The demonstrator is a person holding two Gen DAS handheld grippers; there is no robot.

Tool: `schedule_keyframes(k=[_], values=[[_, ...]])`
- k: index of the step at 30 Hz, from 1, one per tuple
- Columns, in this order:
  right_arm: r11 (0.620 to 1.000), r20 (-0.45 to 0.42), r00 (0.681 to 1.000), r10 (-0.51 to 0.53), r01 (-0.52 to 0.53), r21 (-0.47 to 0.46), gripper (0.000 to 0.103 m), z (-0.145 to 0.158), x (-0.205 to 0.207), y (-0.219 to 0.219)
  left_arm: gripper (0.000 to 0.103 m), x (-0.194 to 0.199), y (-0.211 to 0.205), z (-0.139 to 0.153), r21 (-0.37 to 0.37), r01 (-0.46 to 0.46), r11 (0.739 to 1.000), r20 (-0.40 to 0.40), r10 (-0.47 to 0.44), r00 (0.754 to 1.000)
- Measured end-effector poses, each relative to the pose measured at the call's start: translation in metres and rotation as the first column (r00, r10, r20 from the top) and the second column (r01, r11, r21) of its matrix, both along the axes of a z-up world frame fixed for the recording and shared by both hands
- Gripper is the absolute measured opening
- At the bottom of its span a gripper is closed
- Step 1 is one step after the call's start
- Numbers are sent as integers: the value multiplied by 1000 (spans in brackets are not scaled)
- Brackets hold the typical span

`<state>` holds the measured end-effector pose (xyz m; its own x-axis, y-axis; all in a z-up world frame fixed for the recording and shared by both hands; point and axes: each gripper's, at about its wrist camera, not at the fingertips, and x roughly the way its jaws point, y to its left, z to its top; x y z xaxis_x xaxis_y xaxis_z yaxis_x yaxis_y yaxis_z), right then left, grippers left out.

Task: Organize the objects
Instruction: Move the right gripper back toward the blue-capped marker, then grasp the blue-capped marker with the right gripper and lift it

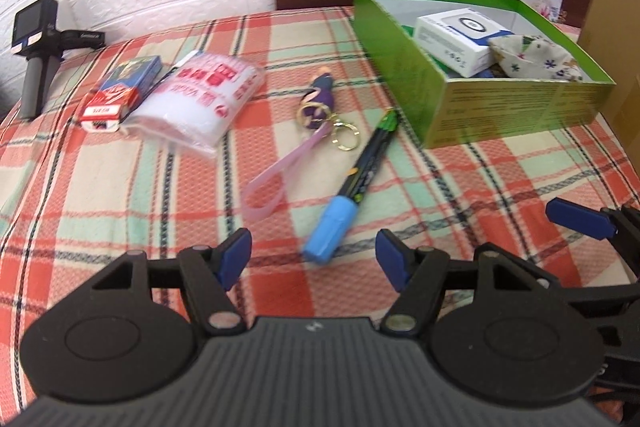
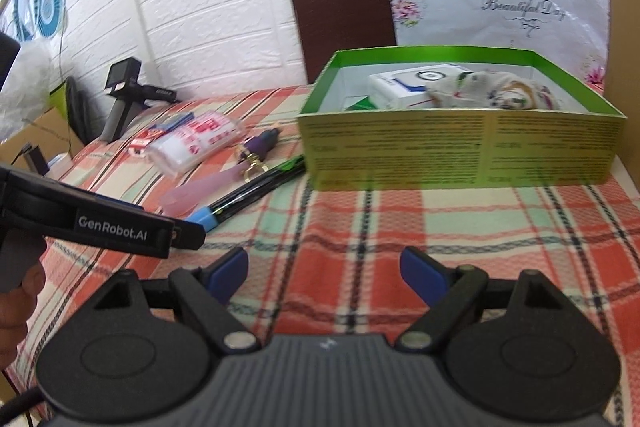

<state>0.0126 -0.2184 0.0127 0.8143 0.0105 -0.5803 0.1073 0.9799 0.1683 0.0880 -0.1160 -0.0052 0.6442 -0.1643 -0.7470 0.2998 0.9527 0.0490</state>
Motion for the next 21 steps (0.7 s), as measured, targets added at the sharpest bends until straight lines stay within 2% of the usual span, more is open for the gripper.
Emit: schedule_keyframes(k=[11, 21], values=[[997, -41, 997, 70, -71, -31, 86, -7, 8, 26, 71, 4, 29, -13, -15, -50, 999, -29, 50, 998], [995, -47, 994, 96, -97, -27, 87, -7, 18, 37, 78, 5, 53, -15, -41, -88, 995, -27, 87, 996]])
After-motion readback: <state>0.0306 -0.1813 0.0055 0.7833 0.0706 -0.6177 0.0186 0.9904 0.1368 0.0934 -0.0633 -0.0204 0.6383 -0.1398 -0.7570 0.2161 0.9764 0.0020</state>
